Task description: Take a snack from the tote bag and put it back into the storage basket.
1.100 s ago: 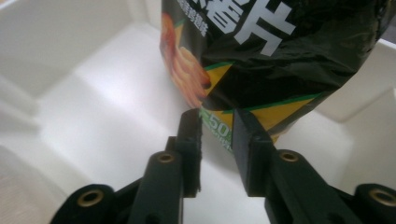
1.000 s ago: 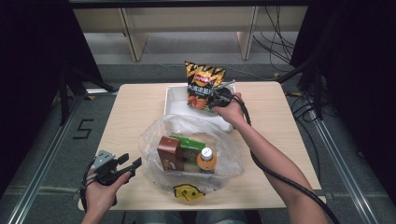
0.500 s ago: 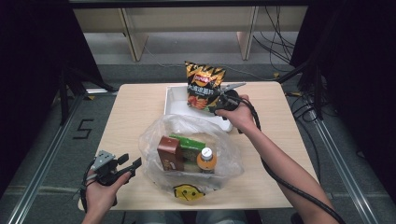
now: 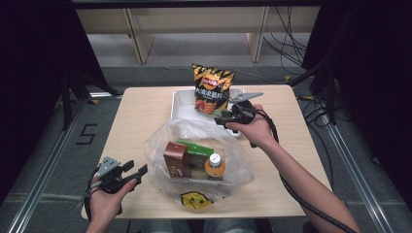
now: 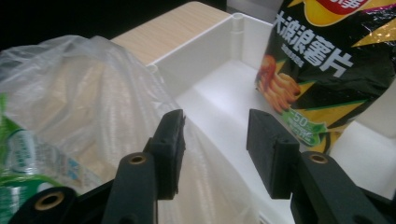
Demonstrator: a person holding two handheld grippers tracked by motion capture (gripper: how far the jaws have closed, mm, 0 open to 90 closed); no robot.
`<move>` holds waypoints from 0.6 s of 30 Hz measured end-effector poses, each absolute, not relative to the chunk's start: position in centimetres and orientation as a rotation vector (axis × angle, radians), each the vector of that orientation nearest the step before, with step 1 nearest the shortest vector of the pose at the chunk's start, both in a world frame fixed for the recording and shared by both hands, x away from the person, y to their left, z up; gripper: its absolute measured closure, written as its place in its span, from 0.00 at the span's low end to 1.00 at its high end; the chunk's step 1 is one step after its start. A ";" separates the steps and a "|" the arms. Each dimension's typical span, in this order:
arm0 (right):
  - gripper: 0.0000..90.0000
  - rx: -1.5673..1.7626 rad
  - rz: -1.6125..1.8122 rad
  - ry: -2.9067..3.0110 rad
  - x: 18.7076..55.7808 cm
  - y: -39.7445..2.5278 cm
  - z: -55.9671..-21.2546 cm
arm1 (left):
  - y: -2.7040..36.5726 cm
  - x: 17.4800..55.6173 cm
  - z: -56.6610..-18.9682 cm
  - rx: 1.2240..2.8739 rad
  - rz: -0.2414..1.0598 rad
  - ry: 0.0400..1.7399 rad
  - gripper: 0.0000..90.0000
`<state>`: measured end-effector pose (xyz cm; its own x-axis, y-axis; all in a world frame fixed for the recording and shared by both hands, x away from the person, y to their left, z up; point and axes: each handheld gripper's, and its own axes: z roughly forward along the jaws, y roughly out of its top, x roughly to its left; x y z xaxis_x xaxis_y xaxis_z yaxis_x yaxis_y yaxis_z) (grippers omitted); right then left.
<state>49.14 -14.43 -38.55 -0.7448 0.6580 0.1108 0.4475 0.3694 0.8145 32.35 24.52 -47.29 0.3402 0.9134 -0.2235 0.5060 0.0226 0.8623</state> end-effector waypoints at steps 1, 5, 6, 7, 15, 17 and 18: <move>0.63 0.959 1.323 2.400 48.9 -14.4 -38.5 | 24.5 32.4 -47.3 1.629 0.524 1.299 0.44; 0.63 0.957 1.356 2.414 47.9 -14.3 -38.3 | 24.4 32.4 -47.4 1.636 0.522 1.296 0.44; 0.62 0.948 1.363 2.406 47.6 -14.2 -38.3 | 24.4 32.4 -47.4 1.637 0.523 1.299 0.44; 0.62 0.949 1.368 2.426 47.2 -14.2 -38.2 | 24.4 32.4 -47.4 1.635 0.523 1.302 0.44; 0.61 0.900 1.412 2.471 46.1 -13.2 -38.5 | 24.4 32.5 -47.5 1.640 0.519 1.304 0.44; 0.61 0.914 1.421 2.464 45.9 -13.0 -38.4 | 24.4 32.6 -47.5 1.638 0.520 1.305 0.44; 0.61 0.916 1.426 2.477 45.9 -12.9 -38.4 | 24.4 32.6 -47.5 1.640 0.519 1.305 0.44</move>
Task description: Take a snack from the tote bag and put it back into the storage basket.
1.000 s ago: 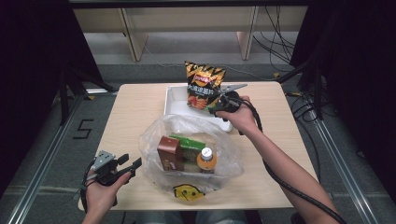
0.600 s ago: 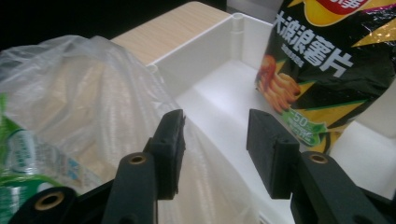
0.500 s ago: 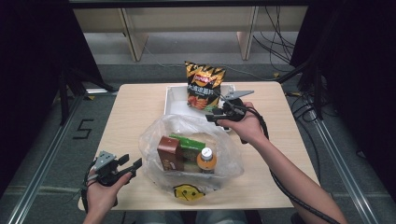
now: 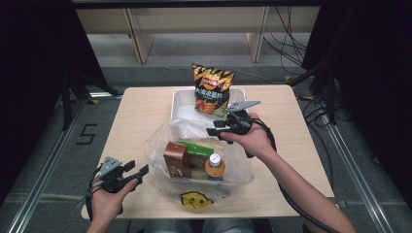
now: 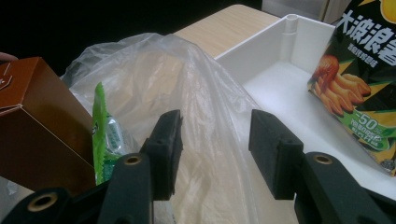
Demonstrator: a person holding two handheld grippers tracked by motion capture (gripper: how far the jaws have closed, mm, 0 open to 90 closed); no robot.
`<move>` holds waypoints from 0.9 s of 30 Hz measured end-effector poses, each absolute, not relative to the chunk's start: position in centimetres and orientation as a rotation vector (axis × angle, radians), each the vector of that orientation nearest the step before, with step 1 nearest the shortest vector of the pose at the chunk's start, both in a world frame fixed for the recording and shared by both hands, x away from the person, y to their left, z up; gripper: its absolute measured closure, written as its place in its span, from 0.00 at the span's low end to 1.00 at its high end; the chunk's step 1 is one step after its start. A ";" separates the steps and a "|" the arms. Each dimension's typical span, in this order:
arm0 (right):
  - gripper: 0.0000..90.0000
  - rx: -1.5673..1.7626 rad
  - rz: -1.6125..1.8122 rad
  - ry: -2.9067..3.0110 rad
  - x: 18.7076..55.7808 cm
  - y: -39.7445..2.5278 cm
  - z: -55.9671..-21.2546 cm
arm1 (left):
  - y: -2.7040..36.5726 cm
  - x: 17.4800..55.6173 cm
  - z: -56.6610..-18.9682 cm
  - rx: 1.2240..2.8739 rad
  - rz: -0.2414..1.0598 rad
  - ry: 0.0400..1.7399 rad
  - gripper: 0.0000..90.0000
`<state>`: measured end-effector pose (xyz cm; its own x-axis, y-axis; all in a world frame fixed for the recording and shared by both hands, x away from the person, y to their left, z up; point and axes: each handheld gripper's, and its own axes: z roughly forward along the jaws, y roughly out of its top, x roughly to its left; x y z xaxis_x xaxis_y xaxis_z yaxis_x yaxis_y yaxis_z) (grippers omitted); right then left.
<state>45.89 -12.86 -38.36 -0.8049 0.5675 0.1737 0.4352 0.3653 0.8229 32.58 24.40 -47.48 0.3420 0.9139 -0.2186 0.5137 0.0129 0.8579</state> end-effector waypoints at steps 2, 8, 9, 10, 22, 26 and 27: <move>0.60 0.904 1.426 2.475 45.9 -12.7 -38.3 | 24.4 32.6 -47.5 1.641 0.519 1.302 0.44; 0.60 0.864 1.415 2.482 45.8 -12.5 -38.3 | 24.4 32.6 -47.6 1.641 0.516 1.305 0.44; 0.60 0.900 1.427 2.495 45.6 -12.4 -38.3 | 24.4 32.6 -47.6 1.639 0.515 1.306 0.44; 0.60 0.890 1.443 2.496 45.6 -12.3 -38.4 | 24.4 32.6 -47.7 1.639 0.515 1.306 0.44; 0.60 0.855 1.452 2.523 45.2 -11.7 -38.1 | 24.4 32.4 -47.6 1.639 0.520 1.308 0.44; 0.60 0.836 1.439 2.528 45.0 -11.7 -37.9 | 24.4 32.4 -47.6 1.636 0.517 1.315 0.44; 0.60 0.859 1.452 2.532 44.8 -11.5 -38.0 | 24.4 32.4 -47.5 1.636 0.520 1.310 0.44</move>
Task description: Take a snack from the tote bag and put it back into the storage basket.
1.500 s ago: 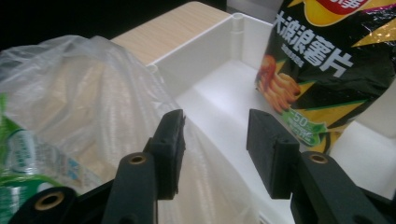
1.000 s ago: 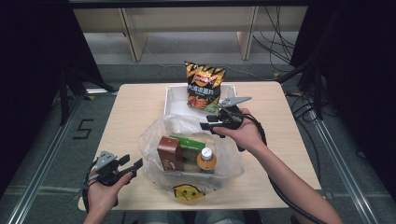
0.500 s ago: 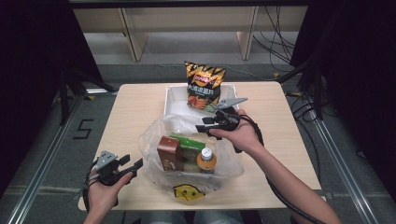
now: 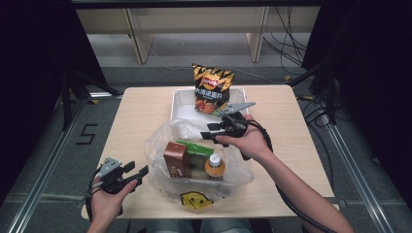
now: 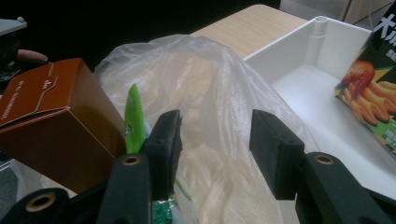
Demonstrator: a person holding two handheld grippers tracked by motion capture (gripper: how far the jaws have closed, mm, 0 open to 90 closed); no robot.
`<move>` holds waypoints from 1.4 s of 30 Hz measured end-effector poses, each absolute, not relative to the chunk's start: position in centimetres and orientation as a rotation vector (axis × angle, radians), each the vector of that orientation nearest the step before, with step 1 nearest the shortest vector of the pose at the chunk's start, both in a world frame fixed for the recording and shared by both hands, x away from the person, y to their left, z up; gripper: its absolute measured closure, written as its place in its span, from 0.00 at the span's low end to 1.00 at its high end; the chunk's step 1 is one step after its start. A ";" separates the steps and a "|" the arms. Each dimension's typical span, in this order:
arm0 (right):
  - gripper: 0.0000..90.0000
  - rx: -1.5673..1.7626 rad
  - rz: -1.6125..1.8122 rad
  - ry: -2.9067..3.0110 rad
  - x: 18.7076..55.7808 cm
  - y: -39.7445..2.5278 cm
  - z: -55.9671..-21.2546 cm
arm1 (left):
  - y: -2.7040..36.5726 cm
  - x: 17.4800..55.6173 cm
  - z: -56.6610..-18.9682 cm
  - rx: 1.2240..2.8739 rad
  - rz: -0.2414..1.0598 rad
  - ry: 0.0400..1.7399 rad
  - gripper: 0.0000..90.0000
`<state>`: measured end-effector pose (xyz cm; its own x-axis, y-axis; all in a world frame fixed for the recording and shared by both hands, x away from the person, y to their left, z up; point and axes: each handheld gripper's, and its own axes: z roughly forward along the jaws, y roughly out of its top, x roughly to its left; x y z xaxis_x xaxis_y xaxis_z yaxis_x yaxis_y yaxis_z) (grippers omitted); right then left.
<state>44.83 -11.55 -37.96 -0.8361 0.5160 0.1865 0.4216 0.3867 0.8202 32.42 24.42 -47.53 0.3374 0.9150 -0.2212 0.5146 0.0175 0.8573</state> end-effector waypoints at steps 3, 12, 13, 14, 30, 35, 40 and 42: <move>0.60 0.853 1.444 2.539 44.6 -11.4 -37.9 | 24.3 32.3 -47.4 1.634 0.519 1.298 0.44; 0.59 0.812 1.418 2.572 44.4 -11.0 -38.0 | 24.2 32.1 -47.2 1.641 0.525 1.289 0.44; 0.59 0.832 1.419 2.561 44.3 -10.8 -38.1 | 24.2 32.1 -47.3 1.640 0.520 1.284 0.44; 0.59 0.827 1.419 2.586 44.2 -10.8 -38.1 | 24.2 32.1 -47.2 1.641 0.522 1.285 0.44; 0.59 0.752 1.383 2.659 43.6 -10.4 -37.9 | 24.4 32.1 -47.2 1.630 0.522 1.294 0.44; 0.60 0.747 1.357 2.696 43.6 -10.4 -38.1 | 24.3 32.2 -47.2 1.633 0.522 1.293 0.44; 0.62 0.762 1.335 2.735 43.7 -10.4 -38.4 | 24.3 32.2 -47.2 1.635 0.521 1.291 0.43; 0.63 0.747 1.330 2.736 43.7 -10.3 -38.6 | 24.3 32.2 -47.2 1.632 0.520 1.294 0.43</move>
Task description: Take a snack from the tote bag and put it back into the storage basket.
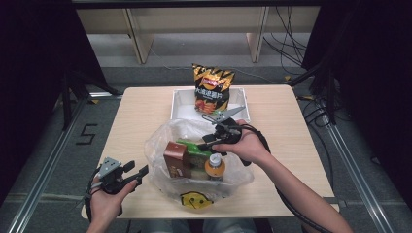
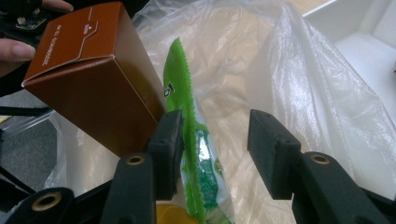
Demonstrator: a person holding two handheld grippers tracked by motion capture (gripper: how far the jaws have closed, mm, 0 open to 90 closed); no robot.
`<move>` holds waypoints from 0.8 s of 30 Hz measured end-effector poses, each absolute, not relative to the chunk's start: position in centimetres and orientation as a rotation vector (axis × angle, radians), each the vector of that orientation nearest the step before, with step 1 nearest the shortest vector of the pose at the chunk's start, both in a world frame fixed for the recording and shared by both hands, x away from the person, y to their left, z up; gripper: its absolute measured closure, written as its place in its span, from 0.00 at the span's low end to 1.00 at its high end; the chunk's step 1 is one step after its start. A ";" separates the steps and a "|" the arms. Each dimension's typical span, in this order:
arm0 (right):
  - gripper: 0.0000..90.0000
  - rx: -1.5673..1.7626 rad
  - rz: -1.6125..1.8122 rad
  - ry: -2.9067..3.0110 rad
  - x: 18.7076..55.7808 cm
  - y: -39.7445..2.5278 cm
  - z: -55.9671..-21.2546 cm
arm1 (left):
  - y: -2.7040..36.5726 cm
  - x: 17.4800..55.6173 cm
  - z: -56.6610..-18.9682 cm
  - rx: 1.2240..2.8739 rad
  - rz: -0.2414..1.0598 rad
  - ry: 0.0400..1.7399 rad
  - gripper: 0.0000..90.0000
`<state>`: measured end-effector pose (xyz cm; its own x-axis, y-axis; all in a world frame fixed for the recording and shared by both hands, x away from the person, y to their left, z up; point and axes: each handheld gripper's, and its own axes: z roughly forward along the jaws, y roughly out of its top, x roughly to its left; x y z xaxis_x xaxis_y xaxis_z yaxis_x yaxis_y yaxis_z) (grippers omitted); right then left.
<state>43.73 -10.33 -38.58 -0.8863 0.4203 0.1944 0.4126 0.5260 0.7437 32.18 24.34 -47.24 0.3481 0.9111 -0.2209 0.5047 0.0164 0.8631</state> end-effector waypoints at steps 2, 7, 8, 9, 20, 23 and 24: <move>0.64 0.747 1.325 2.752 43.7 -10.3 -38.6 | 24.3 32.2 -47.3 1.636 0.521 1.292 0.43; 0.66 0.730 1.304 2.766 43.7 -10.2 -38.7 | 24.4 32.2 -47.2 1.634 0.522 1.290 0.43; 0.67 0.726 1.302 2.766 43.7 -10.2 -38.7 | 24.4 32.2 -47.2 1.634 0.523 1.290 0.43; 0.67 0.727 1.301 2.770 43.7 -10.2 -38.8 | 24.4 32.2 -47.2 1.633 0.523 1.289 0.43; 0.76 0.718 1.293 2.806 43.7 -10.2 -38.9 | 24.5 32.2 -47.1 1.636 0.528 1.290 0.43; 0.81 0.694 1.292 2.821 43.8 -10.3 -38.8 | 24.5 32.2 -47.1 1.637 0.528 1.291 0.43; 0.83 0.687 1.295 2.824 43.9 -10.3 -38.8 | 24.5 32.2 -47.1 1.635 0.528 1.292 0.43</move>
<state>43.86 -10.35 -38.84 -0.9059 0.3668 0.2119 0.3998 0.5754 0.7134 32.18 24.52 -47.14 0.3477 0.9128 -0.2142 0.5021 0.0117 0.8647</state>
